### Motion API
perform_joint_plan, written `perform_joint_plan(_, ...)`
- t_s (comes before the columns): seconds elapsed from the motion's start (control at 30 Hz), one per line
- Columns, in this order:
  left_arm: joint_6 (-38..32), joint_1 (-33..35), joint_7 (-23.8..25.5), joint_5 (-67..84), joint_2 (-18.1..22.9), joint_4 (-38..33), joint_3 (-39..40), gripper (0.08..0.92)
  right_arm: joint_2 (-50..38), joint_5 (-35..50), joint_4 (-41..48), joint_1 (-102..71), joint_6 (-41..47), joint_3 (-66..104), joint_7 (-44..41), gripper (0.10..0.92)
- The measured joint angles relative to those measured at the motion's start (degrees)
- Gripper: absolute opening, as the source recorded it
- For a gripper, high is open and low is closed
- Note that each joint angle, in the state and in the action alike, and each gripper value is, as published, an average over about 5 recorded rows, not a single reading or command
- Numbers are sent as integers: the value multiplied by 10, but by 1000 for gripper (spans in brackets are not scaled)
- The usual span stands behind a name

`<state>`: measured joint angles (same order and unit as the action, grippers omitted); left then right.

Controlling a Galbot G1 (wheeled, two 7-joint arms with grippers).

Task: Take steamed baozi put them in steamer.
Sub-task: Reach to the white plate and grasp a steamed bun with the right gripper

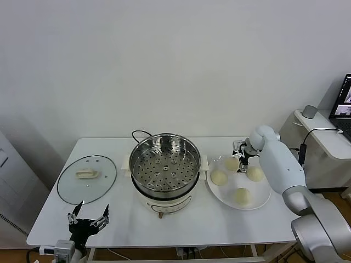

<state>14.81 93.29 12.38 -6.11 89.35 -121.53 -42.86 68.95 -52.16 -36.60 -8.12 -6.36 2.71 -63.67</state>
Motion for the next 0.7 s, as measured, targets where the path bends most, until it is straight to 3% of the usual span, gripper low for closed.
perform_joint_plan(0.7,3,-4,2,1,3,2,2,823,18,-19,35,3,-8,16,19,822)
